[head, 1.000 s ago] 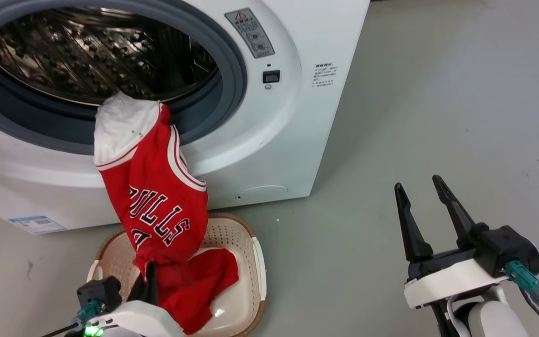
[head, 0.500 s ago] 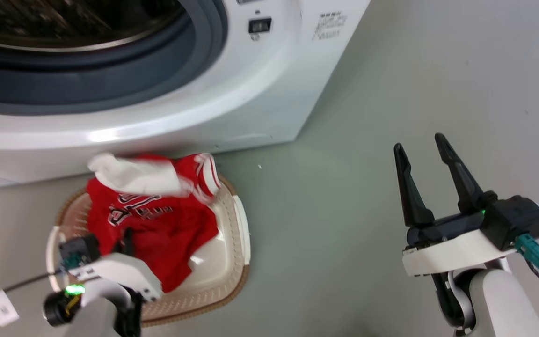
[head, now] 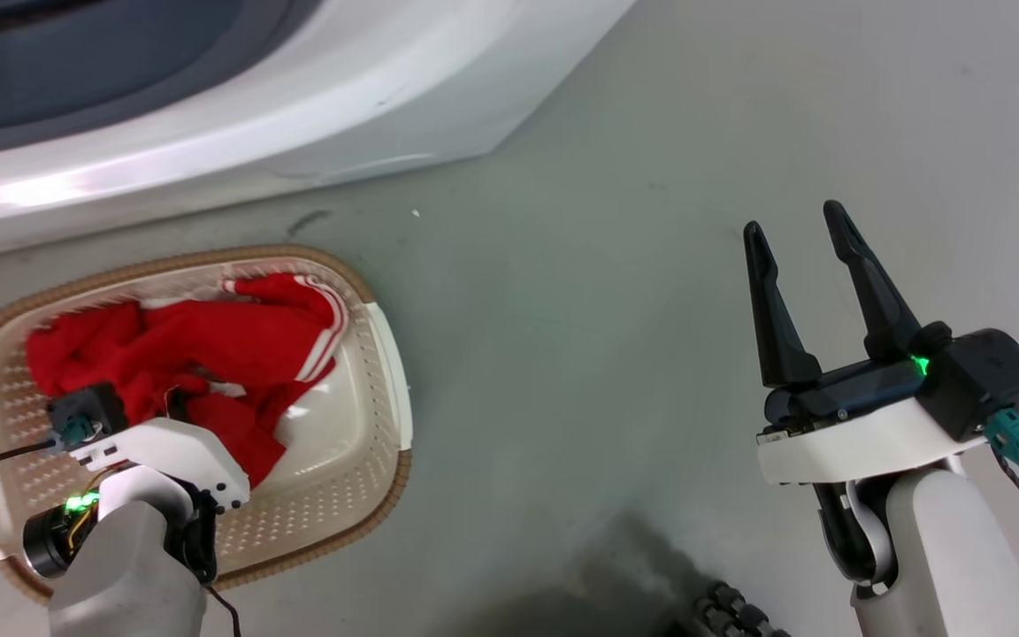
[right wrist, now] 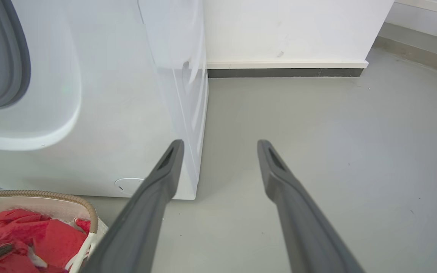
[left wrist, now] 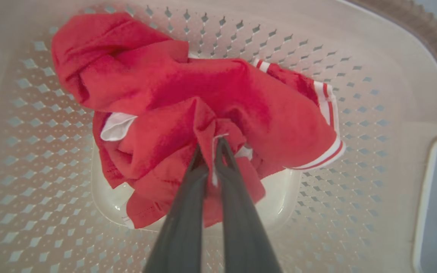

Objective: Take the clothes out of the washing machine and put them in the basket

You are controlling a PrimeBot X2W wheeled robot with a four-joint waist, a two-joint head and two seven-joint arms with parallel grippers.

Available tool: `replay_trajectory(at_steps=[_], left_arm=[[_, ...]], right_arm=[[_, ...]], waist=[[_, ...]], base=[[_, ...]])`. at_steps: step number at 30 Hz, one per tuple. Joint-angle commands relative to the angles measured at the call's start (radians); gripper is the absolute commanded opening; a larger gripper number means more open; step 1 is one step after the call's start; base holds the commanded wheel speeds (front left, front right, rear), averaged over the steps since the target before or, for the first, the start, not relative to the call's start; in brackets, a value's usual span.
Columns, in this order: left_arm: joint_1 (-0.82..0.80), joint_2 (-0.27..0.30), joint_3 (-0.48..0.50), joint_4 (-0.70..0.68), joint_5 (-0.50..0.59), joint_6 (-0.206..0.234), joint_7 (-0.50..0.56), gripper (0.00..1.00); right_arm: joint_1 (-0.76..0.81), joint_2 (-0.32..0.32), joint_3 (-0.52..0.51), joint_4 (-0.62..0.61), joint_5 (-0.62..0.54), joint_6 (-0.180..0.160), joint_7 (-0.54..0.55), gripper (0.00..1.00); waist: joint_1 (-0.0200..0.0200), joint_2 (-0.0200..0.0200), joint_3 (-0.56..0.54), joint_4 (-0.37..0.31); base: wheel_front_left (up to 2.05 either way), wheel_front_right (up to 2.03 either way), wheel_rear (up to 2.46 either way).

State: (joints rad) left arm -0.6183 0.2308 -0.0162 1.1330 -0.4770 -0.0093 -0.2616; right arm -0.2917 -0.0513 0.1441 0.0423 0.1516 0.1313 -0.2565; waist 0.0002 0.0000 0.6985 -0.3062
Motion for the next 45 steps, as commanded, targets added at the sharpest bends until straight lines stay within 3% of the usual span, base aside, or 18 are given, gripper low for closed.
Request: replay_trajectory(at_steps=[1,3,4,6,7,8,14,24,35,45], left_arm=[[-0.014,0.004,-0.003,0.018,0.007,-0.004,-0.004,0.00],[-0.030,0.000,-0.001,0.049,0.001,-0.006,-0.004,0.00],[-0.034,0.000,-0.003,0.065,0.003,-0.008,-0.004,0.05],[-0.042,0.003,0.005,0.087,-0.007,-0.009,-0.003,0.48],[-0.041,-0.002,0.003,0.096,-0.006,-0.012,-0.004,0.94],[-0.041,-0.006,0.005,0.101,-0.010,-0.010,-0.004,1.00],[0.010,-0.029,0.020,0.106,-0.022,-0.023,-0.004,1.00],[0.177,-0.077,0.070,-0.026,0.005,-0.031,-0.004,1.00],[0.284,-0.126,0.099,-0.272,0.127,-0.051,-0.004,1.00],[0.334,-0.148,0.105,-0.570,0.257,-0.078,-0.004,1.00]], right_arm=[[-0.017,0.002,0.002,0.003,0.009,-0.001,-0.007,1.00],[-0.022,0.002,0.000,0.004,0.010,-0.001,-0.008,1.00],[-0.022,0.002,-0.001,0.006,0.010,-0.001,-0.008,1.00],[-0.023,0.002,-0.003,0.010,0.007,-0.001,-0.009,1.00],[-0.025,0.002,-0.004,0.011,0.005,-0.001,-0.009,1.00],[-0.027,0.002,-0.005,0.013,0.003,-0.001,-0.009,1.00],[-0.017,0.002,-0.006,0.026,-0.007,-0.001,-0.009,1.00],[0.064,0.001,-0.008,0.072,-0.043,-0.001,-0.007,1.00],[0.161,0.001,-0.055,0.061,-0.075,-0.001,0.038,1.00],[0.225,0.001,-0.084,0.038,-0.094,-0.001,0.072,1.00]], waist=[[-0.0002,0.0000,0.027,-0.020],[-0.0002,0.0000,0.033,-0.021],[-0.0002,0.0000,0.035,-0.021],[-0.0002,0.0000,0.035,-0.018],[-0.0002,0.0000,0.032,-0.016],[-0.0002,0.0000,0.025,-0.013],[-0.0002,0.0000,-0.065,0.016],[-0.0002,0.0000,-0.315,0.095],[-0.0002,0.0000,-0.489,0.183],[-0.0002,0.0000,-0.587,0.222]], base=[[0.00,0.00,0.00],[0.00,0.00,0.00],[0.00,0.00,0.00],[0.00,0.00,0.00],[0.00,0.00,0.00],[0.00,0.00,0.00],[0.00,0.00,0.00],[0.00,0.00,0.00],[0.00,0.00,0.00],[0.00,0.00,0.00]])
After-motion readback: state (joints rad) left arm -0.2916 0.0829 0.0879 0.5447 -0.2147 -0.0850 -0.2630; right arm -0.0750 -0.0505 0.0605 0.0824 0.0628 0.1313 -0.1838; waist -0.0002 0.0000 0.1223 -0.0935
